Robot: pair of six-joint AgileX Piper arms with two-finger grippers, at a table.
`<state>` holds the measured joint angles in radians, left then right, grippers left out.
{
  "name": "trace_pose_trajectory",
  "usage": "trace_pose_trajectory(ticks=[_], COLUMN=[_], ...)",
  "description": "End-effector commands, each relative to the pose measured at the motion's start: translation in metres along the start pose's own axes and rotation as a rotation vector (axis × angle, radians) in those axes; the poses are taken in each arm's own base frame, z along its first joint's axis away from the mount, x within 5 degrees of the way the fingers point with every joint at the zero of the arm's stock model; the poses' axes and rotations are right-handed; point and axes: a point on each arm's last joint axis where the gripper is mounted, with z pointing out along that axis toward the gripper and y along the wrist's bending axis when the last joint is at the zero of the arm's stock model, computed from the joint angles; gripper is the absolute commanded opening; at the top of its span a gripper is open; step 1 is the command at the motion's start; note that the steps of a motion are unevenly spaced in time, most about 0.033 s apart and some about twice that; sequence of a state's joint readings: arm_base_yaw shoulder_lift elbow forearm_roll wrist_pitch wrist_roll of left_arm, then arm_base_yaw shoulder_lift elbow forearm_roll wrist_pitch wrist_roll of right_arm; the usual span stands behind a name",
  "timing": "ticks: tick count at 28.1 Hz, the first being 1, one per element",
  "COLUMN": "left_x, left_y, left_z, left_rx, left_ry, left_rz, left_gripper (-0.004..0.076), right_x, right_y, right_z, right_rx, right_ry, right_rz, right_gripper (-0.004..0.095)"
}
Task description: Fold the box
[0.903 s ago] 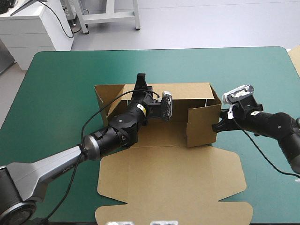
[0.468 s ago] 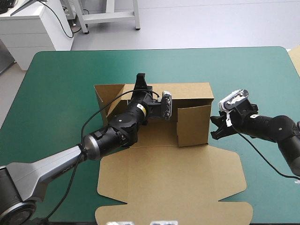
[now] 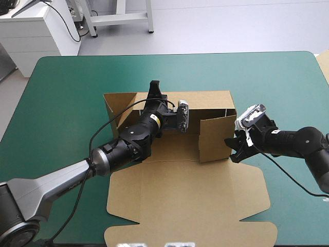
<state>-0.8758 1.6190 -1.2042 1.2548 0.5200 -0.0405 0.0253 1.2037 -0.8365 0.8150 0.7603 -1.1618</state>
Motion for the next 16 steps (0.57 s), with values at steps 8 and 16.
trace_pose_trajectory(ticks=[8,16], left_x=[-0.003,-0.01], left_y=[0.005,-0.001], left_z=[-0.007,-0.012], left_rx=[0.009,0.041], left_ry=[-0.039,-0.033], left_rz=[-0.08,-0.107], left_gripper=[-0.0008,-0.0008], right_x=[-0.02,-0.017], right_y=[0.0,-0.005], right_z=[0.011,0.017], right_rx=[0.044,0.111], right_ry=[-0.111,-0.061], right_rz=[-0.026,-0.024], right_gripper=[0.0652,0.065])
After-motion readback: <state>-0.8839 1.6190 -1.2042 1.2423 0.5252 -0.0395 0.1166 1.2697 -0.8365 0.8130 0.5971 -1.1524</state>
